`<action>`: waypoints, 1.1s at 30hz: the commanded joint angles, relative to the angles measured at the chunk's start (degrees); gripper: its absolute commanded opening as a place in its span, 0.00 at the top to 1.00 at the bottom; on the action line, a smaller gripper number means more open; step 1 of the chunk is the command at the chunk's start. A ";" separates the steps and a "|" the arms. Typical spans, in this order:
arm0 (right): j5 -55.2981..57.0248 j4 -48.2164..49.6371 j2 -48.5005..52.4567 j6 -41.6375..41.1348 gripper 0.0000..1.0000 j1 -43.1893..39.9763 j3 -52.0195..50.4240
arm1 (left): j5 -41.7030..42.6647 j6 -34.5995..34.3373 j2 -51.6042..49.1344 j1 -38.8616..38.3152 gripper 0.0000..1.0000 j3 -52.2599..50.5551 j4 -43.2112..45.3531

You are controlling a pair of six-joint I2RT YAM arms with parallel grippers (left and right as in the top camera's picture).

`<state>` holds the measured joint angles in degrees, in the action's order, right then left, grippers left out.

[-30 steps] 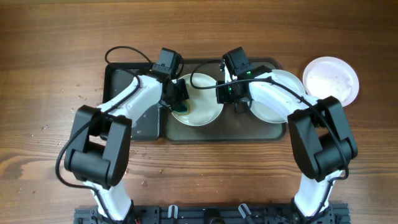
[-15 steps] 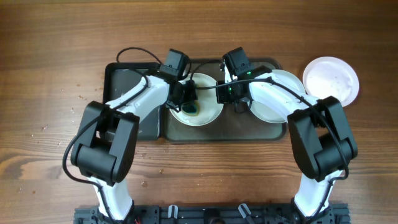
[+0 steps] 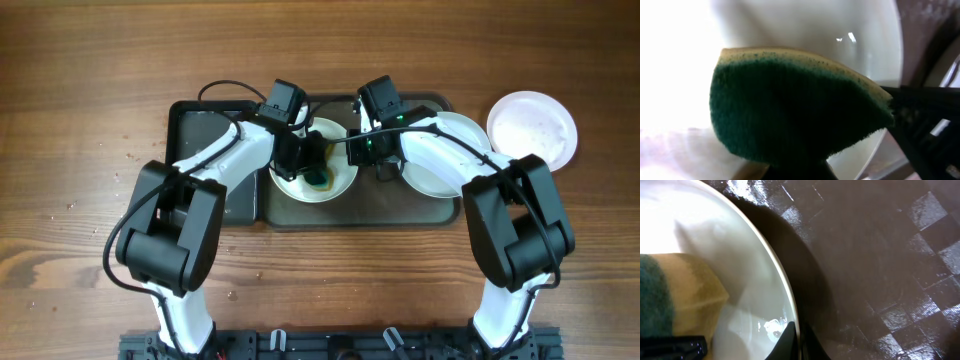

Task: Clean dirty plates on tray and stack at the side
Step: 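Scrub the plate surface with the sponge in the left gripper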

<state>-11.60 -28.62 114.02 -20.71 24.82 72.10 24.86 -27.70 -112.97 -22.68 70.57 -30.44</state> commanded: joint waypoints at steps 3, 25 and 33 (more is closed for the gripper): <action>-1.97 0.33 0.96 1.03 0.96 0.74 -0.61 | -4.28 1.99 7.52 1.57 0.96 2.36 -0.17; -1.92 0.59 0.96 1.16 0.96 0.72 -0.61 | -17.49 1.99 8.55 6.16 0.96 2.10 -3.34; -1.92 0.96 0.96 1.18 0.96 0.72 -0.61 | -17.51 6.71 11.08 15.67 0.96 2.10 -10.21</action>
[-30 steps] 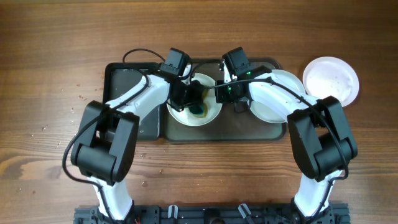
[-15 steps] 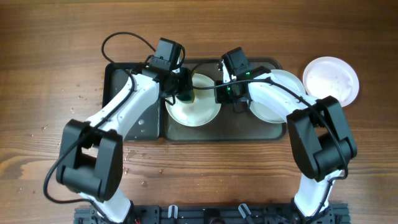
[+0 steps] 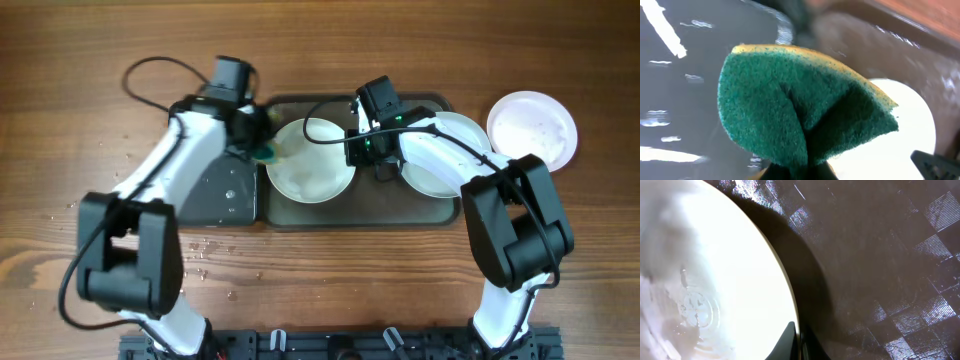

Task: Clean dirty plates on tray and stack at the side
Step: 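Scrub the plate surface with the sponge in the left gripper, then keep wiping the plate with the sponge in circular strokes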

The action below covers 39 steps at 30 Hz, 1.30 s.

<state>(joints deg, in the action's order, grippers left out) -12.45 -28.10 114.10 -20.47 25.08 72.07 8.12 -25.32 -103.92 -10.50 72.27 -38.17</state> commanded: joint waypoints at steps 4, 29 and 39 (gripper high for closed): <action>-1.07 0.50 0.87 0.81 0.96 0.46 -0.59 | -2.34 5.92 1.81 5.44 0.96 -0.13 -4.72; -1.09 0.70 0.87 0.85 0.95 0.46 -0.59 | -6.32 5.62 -4.94 5.62 0.96 -7.74 2.36; -1.09 0.94 0.87 0.81 0.92 0.46 -0.59 | -6.32 5.38 5.95 5.90 0.96 -4.35 0.92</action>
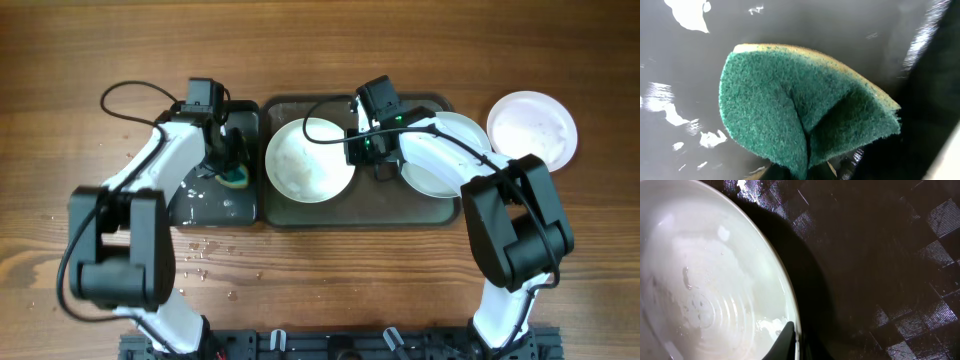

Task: Clean dirty plates on tray and stack at the side
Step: 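Keep wiping the plate with the sponge in circular strokes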

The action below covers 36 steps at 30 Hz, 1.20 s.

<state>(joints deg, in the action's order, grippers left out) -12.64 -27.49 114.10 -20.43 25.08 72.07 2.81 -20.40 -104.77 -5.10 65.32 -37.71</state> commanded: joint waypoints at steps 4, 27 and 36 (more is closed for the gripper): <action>-0.90 0.33 0.87 0.70 0.92 0.46 -0.59 | -0.96 0.09 11.58 0.35 0.96 2.60 0.68; -0.92 0.46 0.87 0.28 0.93 0.46 -0.59 | 1.79 -7.02 7.23 -17.64 0.96 2.45 4.24; -0.92 0.44 0.87 0.31 0.93 0.46 -0.59 | 0.55 -7.10 -1.62 -17.51 0.96 2.45 9.66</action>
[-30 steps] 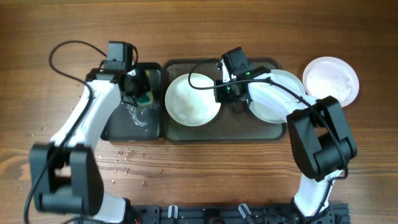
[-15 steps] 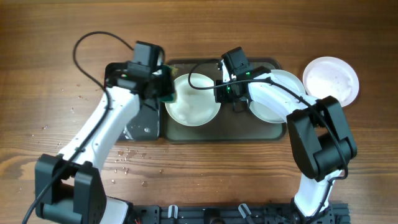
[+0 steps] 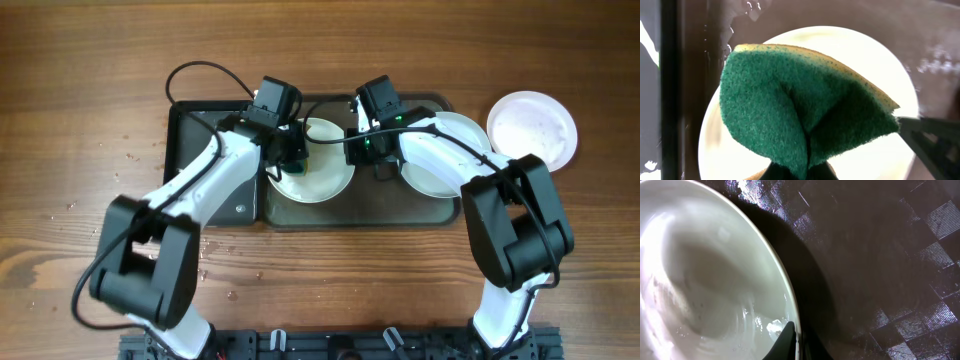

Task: Clean dirty plates on tray and stack at the side
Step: 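Keep wiping the plate with the sponge in circular strokes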

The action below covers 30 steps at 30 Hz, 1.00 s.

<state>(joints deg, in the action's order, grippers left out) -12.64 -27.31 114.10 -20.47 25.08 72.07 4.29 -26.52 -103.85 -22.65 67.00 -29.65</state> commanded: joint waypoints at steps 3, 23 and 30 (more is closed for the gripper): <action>-0.92 0.28 0.87 0.35 0.93 0.46 -0.59 | -0.96 -0.98 -4.70 -0.02 0.96 0.76 2.40; -0.92 0.31 0.87 0.37 0.93 0.46 -0.59 | 13.18 -1.60 -11.21 0.04 0.96 0.81 3.72; -0.92 0.33 0.87 0.37 0.93 0.46 -0.59 | 24.83 -1.64 -11.21 0.04 0.96 0.85 9.05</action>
<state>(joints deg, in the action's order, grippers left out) -12.64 -27.31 114.10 -20.47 25.08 72.07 19.16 -27.75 -113.08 -22.06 68.42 -22.50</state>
